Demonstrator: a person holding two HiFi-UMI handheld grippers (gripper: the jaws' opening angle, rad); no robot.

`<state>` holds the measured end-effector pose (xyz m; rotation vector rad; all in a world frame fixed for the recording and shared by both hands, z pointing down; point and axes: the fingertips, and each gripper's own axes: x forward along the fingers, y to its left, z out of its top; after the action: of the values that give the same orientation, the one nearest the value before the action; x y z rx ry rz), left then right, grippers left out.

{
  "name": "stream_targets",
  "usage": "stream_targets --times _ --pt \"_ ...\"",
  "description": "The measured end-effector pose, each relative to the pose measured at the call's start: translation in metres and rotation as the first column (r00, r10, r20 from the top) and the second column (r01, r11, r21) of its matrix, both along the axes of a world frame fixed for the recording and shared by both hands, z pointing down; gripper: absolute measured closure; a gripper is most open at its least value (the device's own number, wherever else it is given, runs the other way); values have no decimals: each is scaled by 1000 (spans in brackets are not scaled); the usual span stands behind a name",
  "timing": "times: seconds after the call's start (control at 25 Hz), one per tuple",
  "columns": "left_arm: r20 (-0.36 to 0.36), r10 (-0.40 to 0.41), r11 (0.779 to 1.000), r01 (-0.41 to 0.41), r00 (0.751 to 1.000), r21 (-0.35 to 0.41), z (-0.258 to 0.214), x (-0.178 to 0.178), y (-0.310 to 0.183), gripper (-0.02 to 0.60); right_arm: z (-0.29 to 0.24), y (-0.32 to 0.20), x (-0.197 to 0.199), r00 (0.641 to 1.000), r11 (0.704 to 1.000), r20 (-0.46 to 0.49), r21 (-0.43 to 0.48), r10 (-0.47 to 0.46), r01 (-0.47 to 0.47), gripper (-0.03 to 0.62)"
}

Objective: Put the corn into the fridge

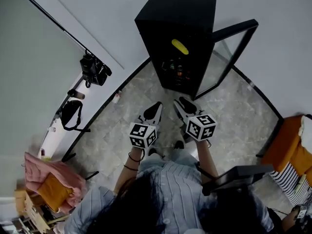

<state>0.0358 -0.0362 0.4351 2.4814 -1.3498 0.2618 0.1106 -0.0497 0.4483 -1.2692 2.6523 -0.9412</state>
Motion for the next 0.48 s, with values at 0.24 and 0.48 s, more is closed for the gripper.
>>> stream_targets --times 0.24,0.48 --pt "6 -8 999 8 1000 -38 14 -18 12 562 6 14 -22 998 1000 -47 4 -30 30 459" --pt "-15 39 999 -39 999 -26 12 -22 27 563 1 35 -37 999 1000 -51 22 -16 17 459"
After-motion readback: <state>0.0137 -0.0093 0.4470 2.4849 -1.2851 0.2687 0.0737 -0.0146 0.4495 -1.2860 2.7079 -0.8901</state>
